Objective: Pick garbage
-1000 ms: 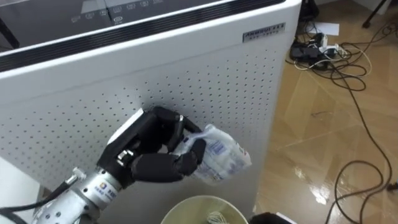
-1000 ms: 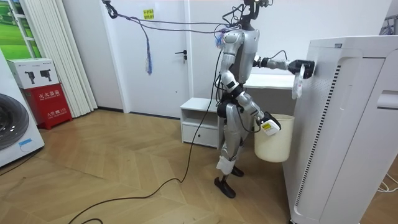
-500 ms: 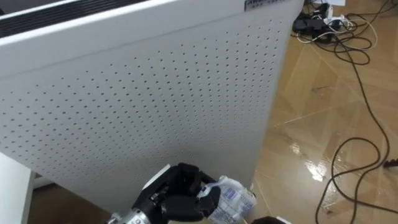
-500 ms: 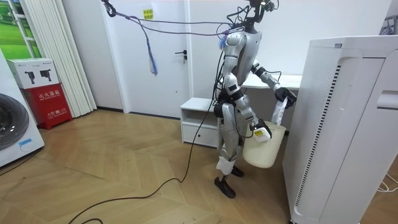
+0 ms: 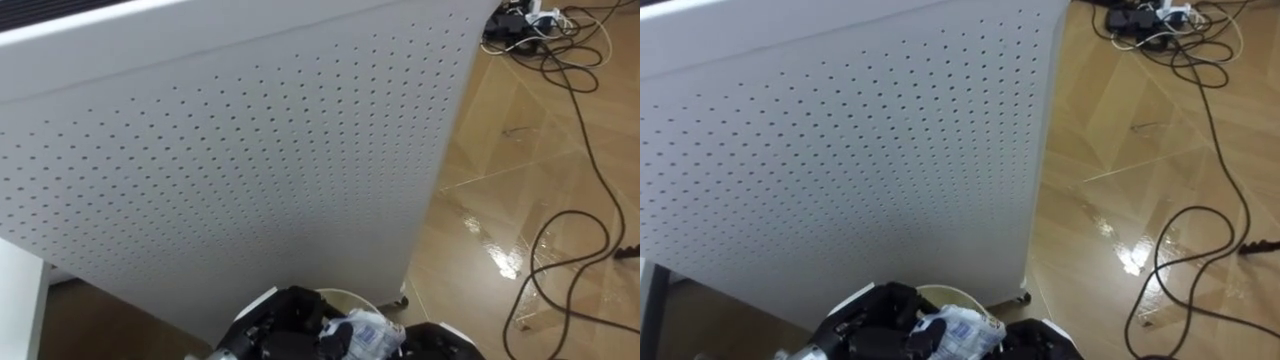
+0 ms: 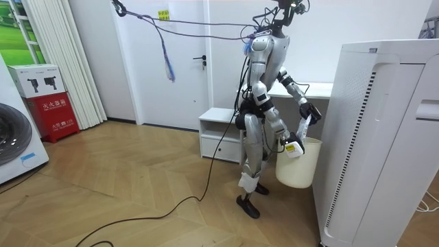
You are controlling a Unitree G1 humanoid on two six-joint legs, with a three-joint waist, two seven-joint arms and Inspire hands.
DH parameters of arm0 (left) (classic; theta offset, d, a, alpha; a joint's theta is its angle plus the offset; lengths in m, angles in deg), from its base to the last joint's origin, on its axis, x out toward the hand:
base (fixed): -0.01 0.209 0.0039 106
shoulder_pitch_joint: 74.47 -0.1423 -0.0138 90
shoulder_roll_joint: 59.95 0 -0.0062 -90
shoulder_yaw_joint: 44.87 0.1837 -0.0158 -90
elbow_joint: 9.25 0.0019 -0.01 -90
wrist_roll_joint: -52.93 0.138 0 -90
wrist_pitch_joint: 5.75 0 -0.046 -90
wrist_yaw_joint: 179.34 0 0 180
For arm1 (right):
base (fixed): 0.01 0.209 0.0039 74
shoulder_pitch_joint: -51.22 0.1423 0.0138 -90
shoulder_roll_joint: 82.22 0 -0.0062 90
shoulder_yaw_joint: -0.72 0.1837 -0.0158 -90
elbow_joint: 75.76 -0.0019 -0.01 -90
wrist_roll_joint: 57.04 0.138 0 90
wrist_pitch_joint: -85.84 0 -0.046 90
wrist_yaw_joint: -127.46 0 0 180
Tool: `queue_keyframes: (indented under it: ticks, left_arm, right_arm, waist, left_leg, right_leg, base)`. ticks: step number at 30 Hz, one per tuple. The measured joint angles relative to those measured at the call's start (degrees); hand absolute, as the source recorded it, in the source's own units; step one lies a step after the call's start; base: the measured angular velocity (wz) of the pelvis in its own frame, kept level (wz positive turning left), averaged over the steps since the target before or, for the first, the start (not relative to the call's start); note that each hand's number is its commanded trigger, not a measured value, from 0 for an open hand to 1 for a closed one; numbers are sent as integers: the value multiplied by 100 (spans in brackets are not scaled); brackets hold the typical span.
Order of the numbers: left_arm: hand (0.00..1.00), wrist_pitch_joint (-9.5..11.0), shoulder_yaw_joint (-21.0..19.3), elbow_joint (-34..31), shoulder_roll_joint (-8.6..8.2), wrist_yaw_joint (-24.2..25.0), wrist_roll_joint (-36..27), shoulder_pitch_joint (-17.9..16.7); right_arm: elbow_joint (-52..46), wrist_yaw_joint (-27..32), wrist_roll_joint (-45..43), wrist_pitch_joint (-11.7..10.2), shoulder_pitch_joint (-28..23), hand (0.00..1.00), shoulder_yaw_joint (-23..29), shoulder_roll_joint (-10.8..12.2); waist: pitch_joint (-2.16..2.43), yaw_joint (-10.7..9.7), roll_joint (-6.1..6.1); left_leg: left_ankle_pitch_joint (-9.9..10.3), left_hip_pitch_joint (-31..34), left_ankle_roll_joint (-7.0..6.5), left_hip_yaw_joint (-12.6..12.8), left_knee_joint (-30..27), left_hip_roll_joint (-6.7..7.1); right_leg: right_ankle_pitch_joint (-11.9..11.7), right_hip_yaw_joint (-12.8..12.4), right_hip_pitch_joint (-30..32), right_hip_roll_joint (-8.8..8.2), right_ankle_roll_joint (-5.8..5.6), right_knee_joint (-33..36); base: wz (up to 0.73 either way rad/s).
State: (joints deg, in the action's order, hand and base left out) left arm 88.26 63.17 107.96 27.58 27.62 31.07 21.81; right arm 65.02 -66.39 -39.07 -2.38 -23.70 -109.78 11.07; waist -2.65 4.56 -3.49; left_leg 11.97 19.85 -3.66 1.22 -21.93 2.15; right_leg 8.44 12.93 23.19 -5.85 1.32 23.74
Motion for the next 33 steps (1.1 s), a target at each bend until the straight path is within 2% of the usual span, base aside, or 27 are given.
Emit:
queue_keyframes:
  ticks: [2, 3, 4, 5, 6, 14, 22, 28, 29, 33]
  left_arm:
    - [100, 0, 0, 47, 9, 9, 0, 3]
    - [76, 0, 0, 71, 9, 13, 3, 3]
    - [46, 0, 0, 75, 9, 18, 7, 3]
    - [11, 0, 0, 75, 12, 21, 8, 4]
    - [0, 0, 0, 75, 25, 31, 10, 4]
    - [0, -87, -1, 100, 202, 83, 10, 0]
    - [0, -176, -1, 101, 283, 101, 6, 0]
    - [0, -236, 0, 100, 282, 128, 3, -14]
    - [0, -236, -1, 99, 282, 128, 1, -61]
    - [0, -239, 2, 100, 286, 128, 2, -210]
  right_arm:
    - [9, -1, 0, 0, 0, 100, 0, -9]
    - [11, -2, -1, 0, 0, 100, 0, -15]
    - [12, -2, -2, 0, 0, 100, 0, -22]
    - [12, -2, -2, 0, 0, 100, 3, -27]
    - [13, -4, -3, 0, 0, 100, 28, -49]
    - [19, -5, 0, 0, -1, 100, 54, -88]
    - [57, -5, 6, 0, -1, 100, 51, -122]
    - [83, -47, 13, 0, -40, 100, 39, -142]
    - [82, -86, 20, 0, -83, 100, 39, -144]
    - [106, -126, 57, 1, -183, 100, 35, -178]
  waist:
    - [0, 0, 0]
    - [1, 1, 0]
    - [2, 2, 0]
    - [5, 9, 0]
    - [8, 11, 2]
    - [17, 36, -6]
    - [30, 42, -8]
    - [34, 46, -2]
    - [59, 43, 5]
    - [85, 37, 18]
  left_leg:
    - [0, 3, 0, 0, -9, 0]
    - [0, 8, 0, 0, -17, 0]
    - [0, 24, 0, 0, -32, 0]
    - [0, 39, 0, -1, -41, 0]
    - [0, 62, 0, 1, -54, 0]
    - [-3, 81, 5, 19, -90, 3]
    - [-5, 34, 7, 23, -90, 0]
    - [-4, -108, 7, 16, -57, -7]
    - [-4, -143, 6, 19, -44, -9]
    - [-4, -260, 7, -15, 27, -8]
  right_leg:
    - [0, 1, -1, 0, 0, 4]
    - [0, 3, 0, -2, 0, 9]
    - [0, 4, 9, -5, 0, 19]
    - [0, 3, 20, -6, 0, 23]
    - [-1, -1, 46, -8, 1, 36]
    - [3, -16, 86, -17, 12, 102]
    - [1, -20, 49, -14, 14, 106]
    - [-1, -2, -120, -3, 17, 54]
    - [-2, -2, -158, 0, 17, 33]
    - [0, 87, -313, -2, 15, -36]
  base:
    - [0]
    - [0]
    - [0]
    - [0]
    - [0]
    - [0]
    - [0]
    - [0]
    - [0]
    - [6]
